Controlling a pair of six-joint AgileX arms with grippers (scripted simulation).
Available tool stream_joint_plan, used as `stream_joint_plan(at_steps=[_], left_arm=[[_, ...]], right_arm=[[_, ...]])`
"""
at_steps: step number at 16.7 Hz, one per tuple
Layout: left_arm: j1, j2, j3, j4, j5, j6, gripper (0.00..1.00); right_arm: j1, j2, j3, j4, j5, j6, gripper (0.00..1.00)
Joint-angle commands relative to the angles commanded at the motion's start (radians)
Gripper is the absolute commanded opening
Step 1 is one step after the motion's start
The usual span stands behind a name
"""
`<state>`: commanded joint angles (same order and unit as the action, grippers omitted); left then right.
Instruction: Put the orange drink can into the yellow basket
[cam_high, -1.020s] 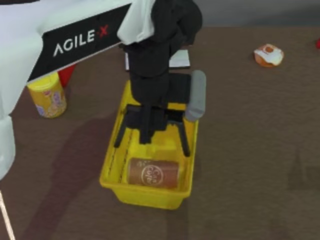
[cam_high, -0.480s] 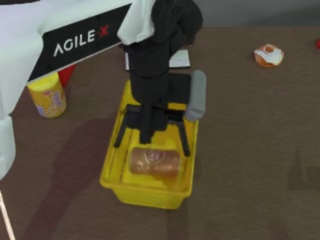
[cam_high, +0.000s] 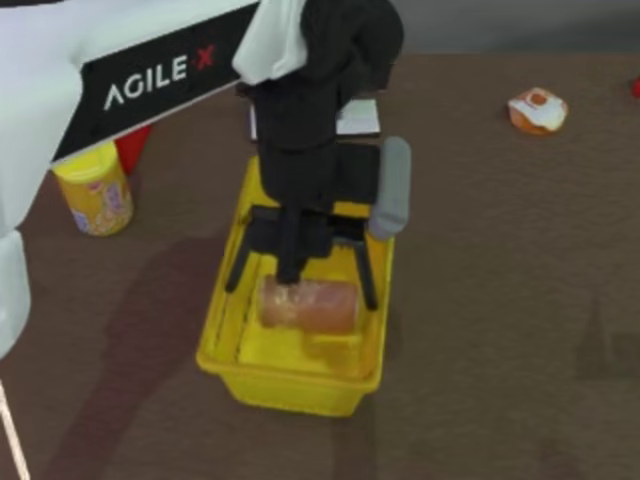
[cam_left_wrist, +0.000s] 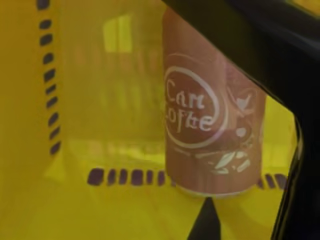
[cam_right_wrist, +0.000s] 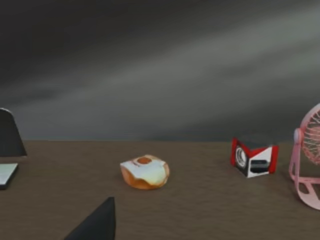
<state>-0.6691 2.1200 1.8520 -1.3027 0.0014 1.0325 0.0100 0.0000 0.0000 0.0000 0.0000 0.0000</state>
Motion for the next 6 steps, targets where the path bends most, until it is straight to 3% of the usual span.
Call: stream_joint_plan(at_steps=[6], left_arm=[[0.052, -0.04, 0.115, -0.157, 0.001, 0.032, 0.0]], right_arm=[[0.0, 0.0, 0.0, 0.0, 0.0, 0.0, 1.0]])
